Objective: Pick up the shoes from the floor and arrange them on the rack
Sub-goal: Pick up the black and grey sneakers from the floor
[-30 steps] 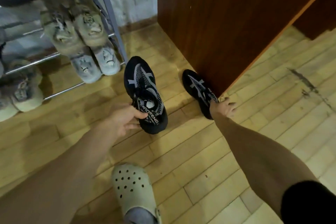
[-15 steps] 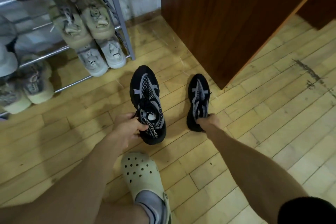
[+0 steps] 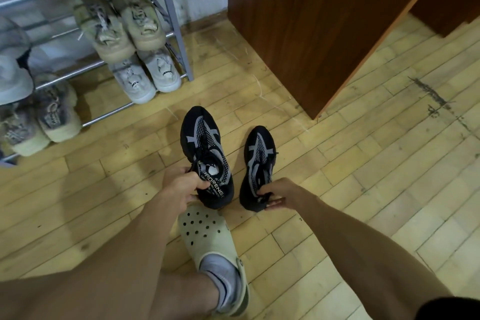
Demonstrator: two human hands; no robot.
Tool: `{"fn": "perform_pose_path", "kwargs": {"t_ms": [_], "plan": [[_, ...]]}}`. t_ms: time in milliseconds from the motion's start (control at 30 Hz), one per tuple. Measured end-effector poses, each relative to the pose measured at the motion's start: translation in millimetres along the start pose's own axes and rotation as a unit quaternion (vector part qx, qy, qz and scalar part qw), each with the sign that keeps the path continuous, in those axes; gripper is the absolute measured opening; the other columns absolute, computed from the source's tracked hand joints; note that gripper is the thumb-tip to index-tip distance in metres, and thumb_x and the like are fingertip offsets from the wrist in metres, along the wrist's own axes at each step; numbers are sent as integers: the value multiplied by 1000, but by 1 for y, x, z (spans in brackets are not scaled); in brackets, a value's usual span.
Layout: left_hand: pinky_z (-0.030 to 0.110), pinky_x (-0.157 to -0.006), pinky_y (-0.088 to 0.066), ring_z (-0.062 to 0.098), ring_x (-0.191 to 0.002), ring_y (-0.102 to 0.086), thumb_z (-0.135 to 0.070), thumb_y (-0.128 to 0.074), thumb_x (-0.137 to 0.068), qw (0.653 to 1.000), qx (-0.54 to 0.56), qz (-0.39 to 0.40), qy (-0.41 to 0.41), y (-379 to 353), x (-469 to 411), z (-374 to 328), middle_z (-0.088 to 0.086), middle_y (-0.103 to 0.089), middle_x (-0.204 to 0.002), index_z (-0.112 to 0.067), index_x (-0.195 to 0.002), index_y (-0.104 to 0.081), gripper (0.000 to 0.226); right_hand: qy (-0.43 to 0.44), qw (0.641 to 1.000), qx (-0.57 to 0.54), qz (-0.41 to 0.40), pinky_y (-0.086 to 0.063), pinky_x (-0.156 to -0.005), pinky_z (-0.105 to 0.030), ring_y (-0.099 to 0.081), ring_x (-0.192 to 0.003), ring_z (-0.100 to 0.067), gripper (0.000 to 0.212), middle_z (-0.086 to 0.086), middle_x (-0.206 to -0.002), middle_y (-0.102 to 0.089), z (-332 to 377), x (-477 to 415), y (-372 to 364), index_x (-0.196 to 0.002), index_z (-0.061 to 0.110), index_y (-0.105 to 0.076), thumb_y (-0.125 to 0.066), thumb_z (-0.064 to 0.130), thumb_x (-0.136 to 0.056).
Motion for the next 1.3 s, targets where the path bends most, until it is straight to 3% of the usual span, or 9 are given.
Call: {"fn": "perform_pose_path", "kwargs": {"t_ms": [200,267,400,500,733,900,1000,1133,1300], "plan": [[35,-70,-53,25,-90,-63,13,-65,-76,998,-4,51,-21,-11,20,-28,11,-67,-106,-6,-114,-60,44,96,995,1,-31,-55,-87,-48,-54,-118,-36,53,-16,-127,-55,62,44,3,-124,2,-53,-69,-11,-75],[32,-62,-52,23,-80,-64,14,-64,-76,997,-16,54,-59,-3,33,-55,11,-68,-101,-5,-110,-61,39,144,989,2,-32,-56,-87,-48,-62,-109,-37,56,-17,-120,-60,91,68,6,-126,5,-52,-70,-10,-75],[40,-79,-54,28,-86,-65,18,-62,-76,991,-14,31,-129,36,70,-111,7,-69,-91,-9,-95,-62,33,248,969,8,-2,-60,-73,-39,-67,-91,-31,51,-11,-107,-65,148,134,8,-126,1,-55,-69,-7,-77],[33,-64,-55,22,-73,-68,19,-67,-70,979,9,-4,-206,67,115,-155,6,-71,-89,-12,-89,-65,36,307,951,10,-17,-60,-53,-30,-68,-85,-30,51,-11,-101,-66,182,194,11,-125,-1,-58,-70,-10,-76],[32,-57,-58,24,-80,-70,18,-67,-69,931,74,-45,-356,125,232,-237,5,-74,-94,-8,-100,-68,41,463,885,8,-48,-61,-57,-33,-72,-77,-26,48,-7,-91,-73,251,316,-15,-119,3,-65,-75,-4,-73],[41,-70,-60,27,-85,-70,12,-70,-70,910,100,-99,-390,172,268,-276,8,-74,-96,-9,-102,-68,39,504,864,-20,2,-62,-69,-45,-74,-80,-30,32,-13,-95,-74,303,374,-53,-106,3,-67,-74,-2,-76],[48,-80,-58,30,-92,-68,12,-71,-70,903,108,-136,-393,197,266,-298,9,-71,-98,-16,-83,-63,32,516,856,-14,6,-62,-68,-42,-73,-82,-30,21,-16,-98,-72,336,394,-72,-94,5,-67,-75,-2,-76],[44,-69,-58,31,-88,-66,14,-67,-72,903,100,-152,-389,226,241,-336,12,-68,-92,-7,-91,-63,29,523,852,4,21,-60,-50,-34,-73,-74,-28,30,-17,-97,-72,386,404,-98,-100,1,-65,-77,-3,-72],[36,-56,-57,25,-77,-69,12,-68,-73,905,103,-154,-384,242,189,-386,10,-71,-85,-9,-82,-65,24,533,846,21,-12,-62,-62,-44,-72,-79,-32,27,-13,-93,-70,458,382,-121,-88,7,-65,-80,-2,-68]]}}
Point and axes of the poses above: each hand's wrist, its own x-axis away from the middle knuckle, its own y-axis out of the back of the hand, z = x × y, the point moved 5 cm from there along -x, towards the middle knuckle
